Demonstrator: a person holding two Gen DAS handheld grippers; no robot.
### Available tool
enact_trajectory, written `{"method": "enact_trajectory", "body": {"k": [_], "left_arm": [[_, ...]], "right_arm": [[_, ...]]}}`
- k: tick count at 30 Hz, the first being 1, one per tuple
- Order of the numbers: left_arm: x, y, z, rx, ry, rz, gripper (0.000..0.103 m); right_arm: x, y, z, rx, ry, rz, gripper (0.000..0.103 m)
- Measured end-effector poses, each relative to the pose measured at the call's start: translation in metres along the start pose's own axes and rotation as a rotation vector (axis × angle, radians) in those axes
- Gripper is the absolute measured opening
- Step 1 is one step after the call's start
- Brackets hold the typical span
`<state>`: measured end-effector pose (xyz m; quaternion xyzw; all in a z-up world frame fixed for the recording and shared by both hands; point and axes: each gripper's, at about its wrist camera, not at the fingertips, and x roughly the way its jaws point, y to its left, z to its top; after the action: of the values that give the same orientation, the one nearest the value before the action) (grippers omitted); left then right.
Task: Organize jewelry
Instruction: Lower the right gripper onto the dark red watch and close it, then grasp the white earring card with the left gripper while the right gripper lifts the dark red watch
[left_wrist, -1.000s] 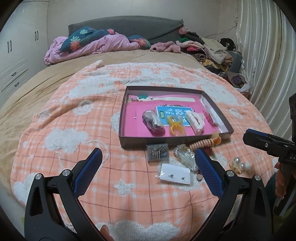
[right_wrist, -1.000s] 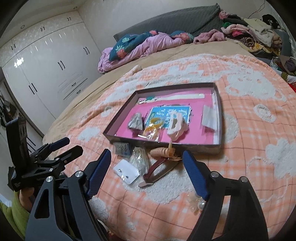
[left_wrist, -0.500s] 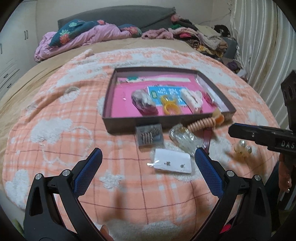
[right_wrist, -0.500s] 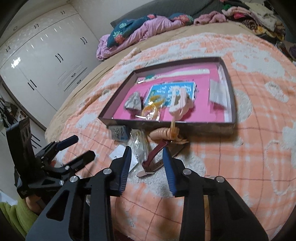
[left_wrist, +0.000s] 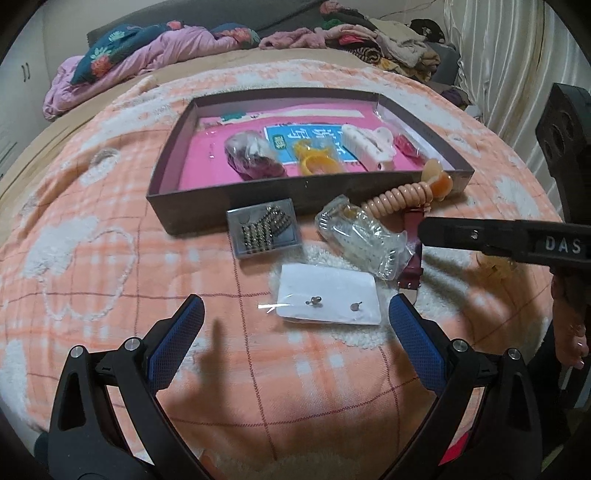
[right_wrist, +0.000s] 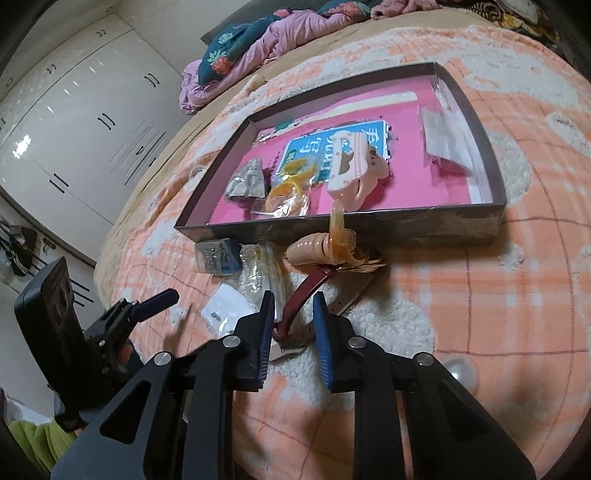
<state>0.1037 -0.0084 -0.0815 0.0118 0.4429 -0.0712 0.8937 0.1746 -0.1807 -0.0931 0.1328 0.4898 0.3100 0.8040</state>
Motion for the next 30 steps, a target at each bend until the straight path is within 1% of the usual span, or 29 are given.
{"method": "enact_trajectory", "body": {"k": [4,6,10,13,14,15,16,17,19,20,22,23,26,30], "left_arm": [[0.004,-0.004,0.000,0.005,0.007,-0.009,0.093],[0.006,-0.005,0.000,0.012,0.008,-0.014,0.093],[0.013,-0.010,0.001,0.024,0.019,-0.015,0.093],[0.019,-0.014,0.001,0.043,0.022,0.000,0.093],[0.021,-0.015,0.001,0.048,0.026,0.001,0.092],[0.022,-0.016,0.001,0.053,0.028,0.002,0.085],[0.024,-0.017,0.000,0.062,0.026,0.007,0.081],[0.026,-0.019,0.000,0.071,0.027,0.010,0.074],[0.027,-0.021,-0.001,0.093,0.026,0.022,0.071],[0.027,-0.022,-0.001,0.102,0.022,0.027,0.066],[0.024,-0.022,-0.001,0.108,0.017,0.033,0.064],[0.023,-0.021,-0.001,0.107,0.015,0.032,0.061],[0.015,-0.016,-0.002,0.095,0.002,0.036,0.061],[-0.002,-0.008,0.000,0.063,-0.035,0.032,0.061]], "right_arm": [[0.010,-0.011,0.002,0.049,0.014,0.021,0.015],[0.012,-0.015,0.002,0.071,0.015,0.057,0.011],[0.007,-0.017,0.001,0.071,0.006,0.069,0.011],[0.000,-0.019,-0.001,0.074,-0.009,0.065,0.011],[-0.003,-0.019,-0.002,0.075,-0.015,0.062,0.010],[-0.006,-0.020,-0.002,0.076,-0.021,0.058,0.010],[-0.011,-0.020,-0.003,0.078,-0.030,0.055,0.010],[-0.014,-0.021,-0.003,0.081,-0.037,0.055,0.010],[-0.019,-0.023,-0.004,0.087,-0.048,0.054,0.009],[-0.023,-0.024,-0.004,0.091,-0.055,0.053,0.009],[-0.031,-0.028,-0.003,0.103,-0.071,0.050,0.009],[-0.033,-0.029,-0.003,0.108,-0.079,0.048,0.009],[-0.045,-0.033,-0.002,0.124,-0.106,0.042,0.009],[-0.062,-0.038,0.001,0.135,-0.157,0.026,0.009]]}}
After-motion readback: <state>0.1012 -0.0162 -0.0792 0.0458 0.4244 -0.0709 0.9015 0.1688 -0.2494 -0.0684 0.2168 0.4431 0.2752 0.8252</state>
